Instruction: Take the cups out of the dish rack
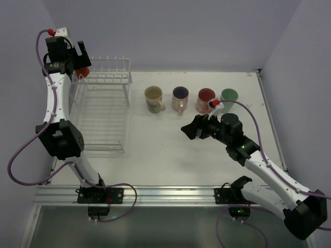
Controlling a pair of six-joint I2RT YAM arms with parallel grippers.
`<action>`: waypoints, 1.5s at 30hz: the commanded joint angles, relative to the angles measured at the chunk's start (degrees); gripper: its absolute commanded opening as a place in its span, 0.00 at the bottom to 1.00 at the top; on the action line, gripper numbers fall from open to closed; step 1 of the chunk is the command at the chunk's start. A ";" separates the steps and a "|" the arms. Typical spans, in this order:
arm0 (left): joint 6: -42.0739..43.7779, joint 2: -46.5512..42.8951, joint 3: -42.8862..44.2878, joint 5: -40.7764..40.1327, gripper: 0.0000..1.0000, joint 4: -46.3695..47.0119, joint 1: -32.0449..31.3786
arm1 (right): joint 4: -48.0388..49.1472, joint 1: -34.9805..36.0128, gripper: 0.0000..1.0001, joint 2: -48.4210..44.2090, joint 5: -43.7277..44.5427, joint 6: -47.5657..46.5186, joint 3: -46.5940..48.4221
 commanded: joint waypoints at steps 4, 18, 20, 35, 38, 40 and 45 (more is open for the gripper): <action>4.55 3.02 1.87 4.83 1.00 2.14 0.08 | 2.57 0.16 0.91 0.81 -0.98 0.15 -0.25; 4.29 5.58 1.26 3.34 0.88 3.72 -0.01 | 3.88 0.25 0.91 1.95 -0.54 -0.11 0.01; 4.21 5.23 0.65 2.81 0.74 4.07 -0.01 | 3.80 0.33 0.91 2.04 -0.36 -0.11 0.19; -1.94 -2.42 -0.06 3.32 0.24 9.43 -0.01 | 4.06 0.25 0.91 1.16 -0.54 0.42 0.10; -4.40 -5.31 -0.15 5.96 0.20 11.36 -0.01 | 5.29 0.42 0.91 0.37 -0.98 1.03 -0.34; -5.81 -6.81 -1.37 7.46 0.19 12.86 -0.10 | 5.73 0.33 0.91 0.02 -1.15 1.38 -0.34; -11.78 -14.19 -8.30 14.92 0.17 20.41 -0.18 | 6.60 0.51 0.91 -0.42 -1.85 2.96 0.01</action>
